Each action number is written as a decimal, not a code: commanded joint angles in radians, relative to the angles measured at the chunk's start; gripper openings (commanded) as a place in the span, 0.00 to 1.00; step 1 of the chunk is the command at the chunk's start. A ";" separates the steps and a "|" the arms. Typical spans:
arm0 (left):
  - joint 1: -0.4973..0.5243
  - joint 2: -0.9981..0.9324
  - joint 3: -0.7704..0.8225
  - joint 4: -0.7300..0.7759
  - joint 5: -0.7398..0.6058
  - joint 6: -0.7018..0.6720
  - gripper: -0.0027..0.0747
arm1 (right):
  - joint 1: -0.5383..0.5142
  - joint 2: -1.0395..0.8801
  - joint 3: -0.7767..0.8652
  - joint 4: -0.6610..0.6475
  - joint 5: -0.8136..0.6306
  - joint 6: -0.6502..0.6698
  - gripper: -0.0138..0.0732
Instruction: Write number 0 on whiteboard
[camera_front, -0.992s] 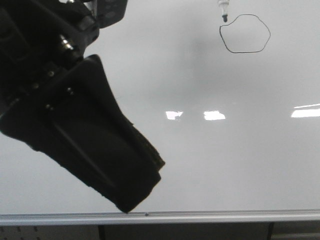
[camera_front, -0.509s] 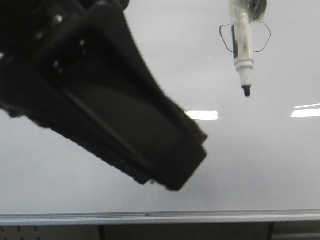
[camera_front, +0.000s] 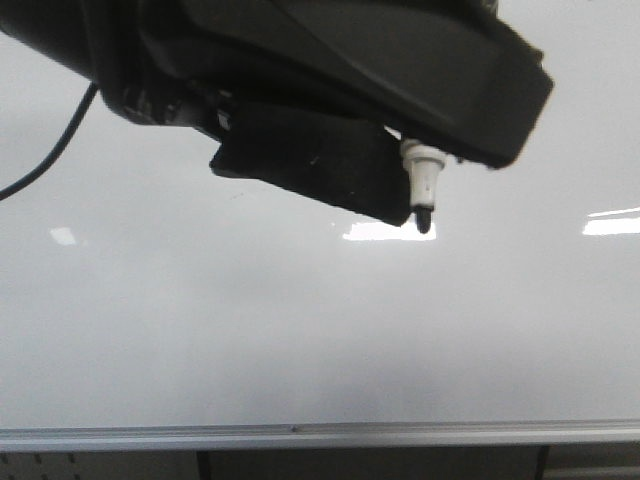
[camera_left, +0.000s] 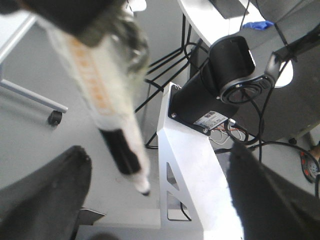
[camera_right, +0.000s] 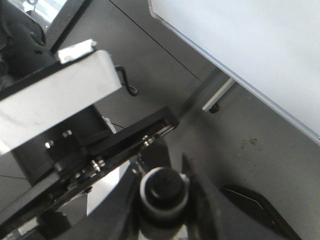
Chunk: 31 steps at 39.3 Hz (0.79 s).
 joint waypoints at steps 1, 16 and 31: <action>-0.008 -0.033 -0.031 -0.086 0.014 0.017 0.61 | -0.003 -0.031 -0.024 0.085 0.027 -0.022 0.08; -0.008 -0.033 -0.031 -0.090 0.050 0.043 0.06 | -0.003 -0.031 -0.024 0.090 0.029 -0.027 0.08; -0.008 -0.033 -0.031 -0.090 0.063 0.045 0.01 | -0.003 -0.031 -0.024 0.111 0.025 -0.044 0.13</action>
